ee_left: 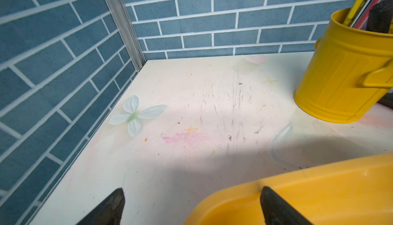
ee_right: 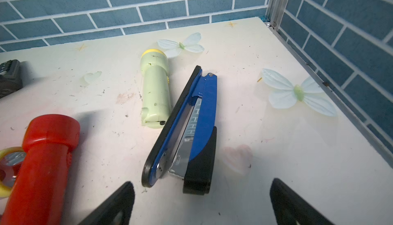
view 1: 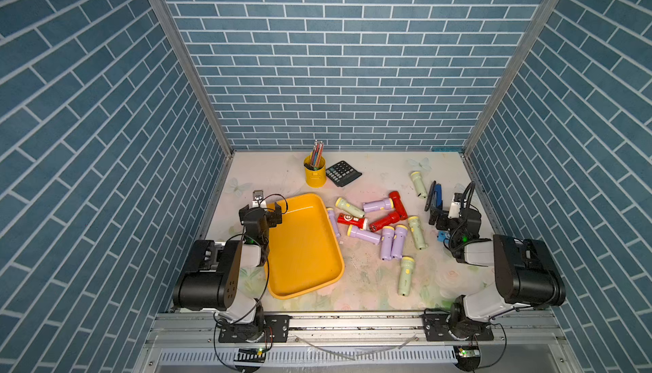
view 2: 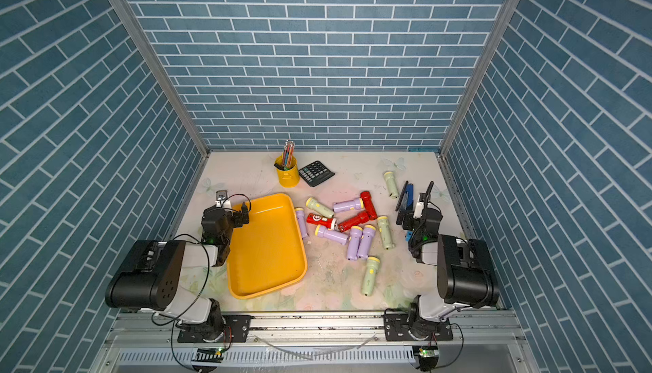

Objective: Put the flashlights into the storage boxes
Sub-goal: Adjust the storage box at the center of the board.

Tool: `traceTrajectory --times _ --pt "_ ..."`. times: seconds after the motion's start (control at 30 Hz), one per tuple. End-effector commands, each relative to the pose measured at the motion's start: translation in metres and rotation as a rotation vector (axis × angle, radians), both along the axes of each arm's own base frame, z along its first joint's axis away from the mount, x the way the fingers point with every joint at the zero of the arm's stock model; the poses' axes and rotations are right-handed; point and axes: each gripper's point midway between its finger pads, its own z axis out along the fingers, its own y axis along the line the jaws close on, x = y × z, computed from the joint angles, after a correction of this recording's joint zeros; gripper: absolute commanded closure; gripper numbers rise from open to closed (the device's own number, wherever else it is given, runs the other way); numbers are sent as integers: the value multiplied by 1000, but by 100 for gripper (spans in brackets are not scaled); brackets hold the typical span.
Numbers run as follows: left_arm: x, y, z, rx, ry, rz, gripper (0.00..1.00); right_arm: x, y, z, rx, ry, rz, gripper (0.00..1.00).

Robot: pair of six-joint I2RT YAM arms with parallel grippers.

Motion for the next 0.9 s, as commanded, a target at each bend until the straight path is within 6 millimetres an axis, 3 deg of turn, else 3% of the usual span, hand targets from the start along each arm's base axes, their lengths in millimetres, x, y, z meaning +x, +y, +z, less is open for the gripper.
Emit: traceTrajectory --times 0.0,0.87 --pt "6 -7 1 7 10 -38 0 11 3 15 -38 -45 31 1" --pt "5 -7 1 6 9 -40 0 12 3 15 -38 -46 31 1"
